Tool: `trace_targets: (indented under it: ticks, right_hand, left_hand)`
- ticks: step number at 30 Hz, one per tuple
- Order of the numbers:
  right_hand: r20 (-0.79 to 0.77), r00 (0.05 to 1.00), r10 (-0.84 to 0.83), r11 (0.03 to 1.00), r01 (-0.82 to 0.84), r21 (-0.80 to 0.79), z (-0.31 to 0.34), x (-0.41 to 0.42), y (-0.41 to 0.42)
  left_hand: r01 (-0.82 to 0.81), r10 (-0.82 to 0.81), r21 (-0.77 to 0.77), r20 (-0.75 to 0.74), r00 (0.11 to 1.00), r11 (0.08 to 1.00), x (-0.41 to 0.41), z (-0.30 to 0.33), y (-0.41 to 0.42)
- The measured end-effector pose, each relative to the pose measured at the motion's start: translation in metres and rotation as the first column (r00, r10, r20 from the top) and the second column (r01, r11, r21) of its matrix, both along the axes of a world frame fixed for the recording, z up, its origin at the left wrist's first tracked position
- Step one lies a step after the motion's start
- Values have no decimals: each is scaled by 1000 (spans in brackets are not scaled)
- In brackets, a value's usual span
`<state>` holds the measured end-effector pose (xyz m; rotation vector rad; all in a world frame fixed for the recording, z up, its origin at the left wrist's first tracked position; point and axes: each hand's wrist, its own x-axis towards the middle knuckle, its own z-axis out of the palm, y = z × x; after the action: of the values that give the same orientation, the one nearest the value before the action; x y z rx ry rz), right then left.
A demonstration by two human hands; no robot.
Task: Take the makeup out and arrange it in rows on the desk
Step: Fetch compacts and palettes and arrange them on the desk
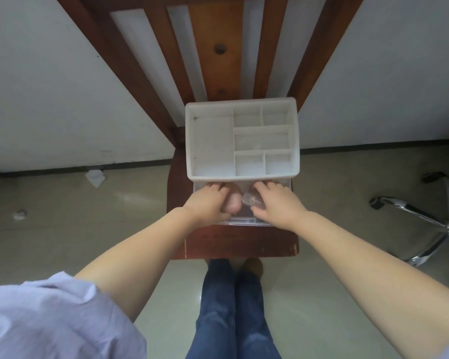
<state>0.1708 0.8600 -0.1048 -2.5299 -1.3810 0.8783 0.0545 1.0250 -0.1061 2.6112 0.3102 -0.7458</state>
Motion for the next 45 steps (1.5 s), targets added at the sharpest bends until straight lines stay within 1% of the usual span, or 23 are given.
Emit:
trace_targets:
  ticks: [1, 3, 5, 6, 7, 8, 9, 10, 11, 13, 14, 16, 18, 22, 25, 29, 32, 34, 36, 38, 40, 42, 45]
  right_hand:
    - [-109, 991, -82, 996, 86, 33, 7, 1, -1]
    - [-342, 916, -209, 969, 241, 52, 21, 1, -7]
    - [-575, 773, -269, 948, 319, -15, 34, -3, -17]
    - [-677, 678, -288, 944, 321, -81, 39, -6, -23]
    - [-749, 592, -298, 949, 268, -166, 43, -10, -30]
    - [-788, 536, -303, 953, 173, -248, 44, -14, -37]
    - [-795, 523, -307, 944, 62, -323, 42, -18, -41]
    - [-776, 550, -308, 921, -34, -389, 38, -23, -45]
    - [-738, 608, -293, 895, -97, -436, 33, -28, -47]
    - [-641, 727, -248, 883, -102, -458, 22, -34, -47]
    - [-607, 756, -245, 892, -70, -446, 18, -33, -45]
    - [-588, 759, -279, 906, 6, -422, 17, -26, -38]
    - [-576, 763, -292, 911, 38, -412, 18, -14, -29]
    - [-493, 838, -234, 924, 34, -381, 20, 13, -6]
    - [-416, 881, -227, 933, 74, -352, 21, 28, 11]
    - [-367, 909, -196, 934, 59, -352, 29, 17, 14]
    - [-282, 949, -138, 970, 72, -231, 43, -2, 13]
    - [-211, 975, -74, 994, 55, -92, 56, -15, 15]
    - [-142, 990, 9, 1000, -4, 30, 68, -28, 18]
    - [-87, 990, 109, 988, -98, 122, 78, -38, 24]
    - [-46, 970, 238, 958, -227, 172, 90, -47, 32]
    - [10, 916, 400, 900, -395, 185, 103, -57, 40]
    - [110, 775, 622, 754, -631, 183, 124, -77, 48]
  left_hand:
    - [-65, 63, -64, -25, 998, 996, 1, 7, 1]
    - [-170, 163, -198, -52, 985, 965, -3, 23, 2]
    - [-237, 223, -328, -79, 972, 915, -18, 40, 0]
    - [-261, 232, -386, -121, 965, 885, -28, 47, -1]
    - [-279, 214, -435, -194, 958, 856, -38, 52, -3]
    - [-291, 170, -469, -285, 943, 834, -48, 55, -6]
    - [-296, 114, -483, -371, 922, 824, -56, 53, -10]
    - [-296, 69, -475, -438, 896, 829, -63, 49, -14]
    - [-307, 54, -454, -489, 871, 837, -68, 43, -17]
    - [-375, 97, -414, -554, 827, 830, -71, 31, -20]
    - [-411, 127, -409, -565, 815, 815, -70, 27, -19]
    - [-446, 161, -422, -560, 813, 789, -61, 25, -14]
    - [-445, 162, -438, -546, 822, 781, -46, 26, -6]
    - [-410, 181, -431, -479, 859, 804, -14, 26, 11]
    - [-344, 184, -371, -404, 896, 863, 3, 24, 19]
    - [-242, 144, -295, -318, 937, 925, 1, 30, 15]
    - [-235, 176, -239, -245, 953, 942, -20, 47, 10]
    - [-294, 267, -194, -152, 951, 936, -40, 61, 7]
    - [-404, 399, -156, -61, 915, 901, -64, 74, 2]
    - [-533, 536, -129, -9, 844, 837, -87, 87, -3]
    - [-642, 646, -105, 10, 763, 760, -110, 99, -11]
    - [-743, 747, -78, 48, 664, 665, -133, 110, -26]
    - [-864, 860, -55, 147, 489, 501, -169, 122, -59]
